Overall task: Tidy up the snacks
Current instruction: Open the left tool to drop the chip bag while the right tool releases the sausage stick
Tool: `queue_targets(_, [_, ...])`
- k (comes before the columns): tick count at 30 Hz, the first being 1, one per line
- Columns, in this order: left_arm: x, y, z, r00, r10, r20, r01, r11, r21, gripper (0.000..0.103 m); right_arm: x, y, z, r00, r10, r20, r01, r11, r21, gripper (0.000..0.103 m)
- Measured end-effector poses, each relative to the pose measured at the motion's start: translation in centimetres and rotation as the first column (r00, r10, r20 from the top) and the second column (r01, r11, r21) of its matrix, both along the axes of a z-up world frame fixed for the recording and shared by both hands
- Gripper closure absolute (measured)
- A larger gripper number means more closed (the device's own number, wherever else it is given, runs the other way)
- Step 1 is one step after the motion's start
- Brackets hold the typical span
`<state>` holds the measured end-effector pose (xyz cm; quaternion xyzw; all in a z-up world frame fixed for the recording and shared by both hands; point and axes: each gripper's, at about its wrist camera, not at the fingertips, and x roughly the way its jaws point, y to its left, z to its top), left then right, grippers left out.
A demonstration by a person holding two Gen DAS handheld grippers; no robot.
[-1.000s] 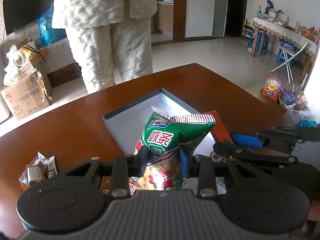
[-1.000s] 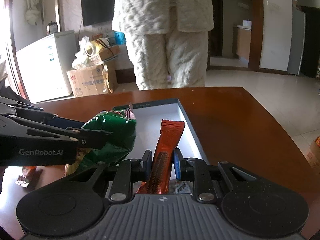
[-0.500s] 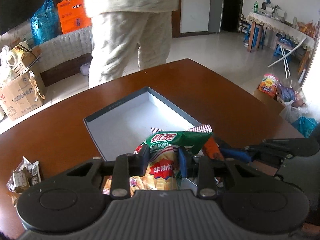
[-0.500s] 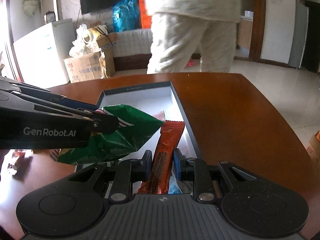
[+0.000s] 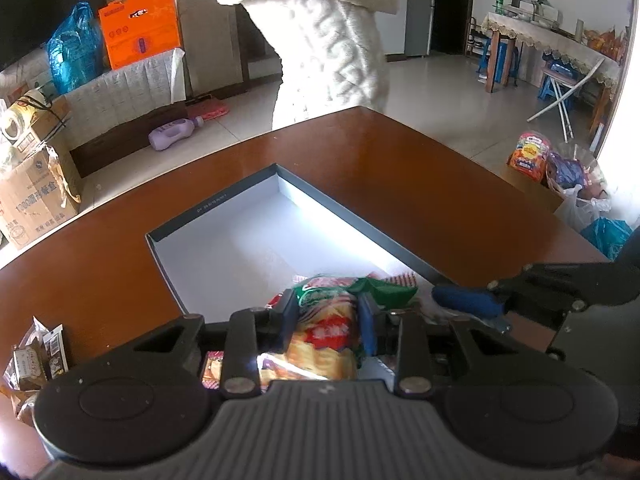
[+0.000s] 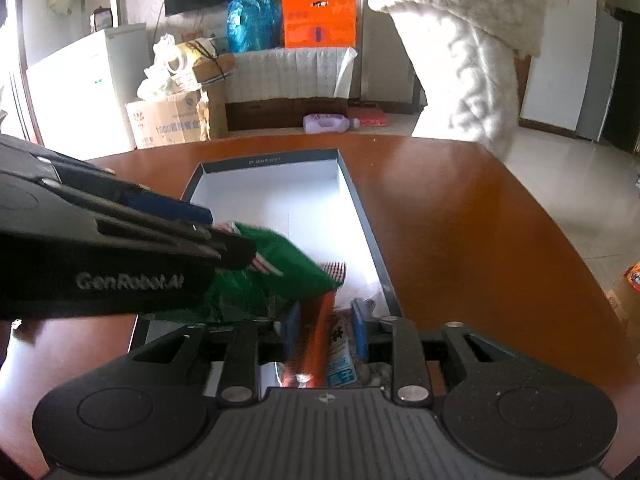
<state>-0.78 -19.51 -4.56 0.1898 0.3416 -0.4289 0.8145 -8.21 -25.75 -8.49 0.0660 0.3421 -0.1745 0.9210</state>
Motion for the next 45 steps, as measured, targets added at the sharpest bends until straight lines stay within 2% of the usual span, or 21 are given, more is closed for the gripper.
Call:
queue_targets(4, [0.1,-0.2,-0.1,1.000,0.004,-0.010,-0.004,1.000,0.003,0.064,-0.2,0.0,0.3,1.000,-0.007,0.009,0.007,1.000,-0.006,0.068])
queue_targets(11, [-0.6,-0.3,1.0,0.999,-0.005,0.034,0.005,1.000,-0.001,0.036,-1.0,-0.9,0.7,0.998,-0.049,0.030,0.049,0.999,-0.002,0.066])
queue_targets(22, [-0.3,1.6,2.9,0.996,0.032,0.078,-0.032,0.999,-0.002,0.035,-1.1,-0.6,1.9,0.995,-0.058,0.078,0.058,0.998,0.002,0.065])
queue_targets(35, [0.7,6.6,4.2,0.989,0.123,0.081,-0.122,0.992,-0.011,0.035,-0.5,1.7,3.0,0.995,0.004,0.101,-0.003,1.000,-0.007,0.061])
queue_targets(45, [1.4,10.2,5.5,0.974,0.206,0.097,-0.205,0.979,-0.019,0.035,-0.1,3.0,3.9,0.994,0.026,0.108,-0.025,1.000,-0.014,0.061])
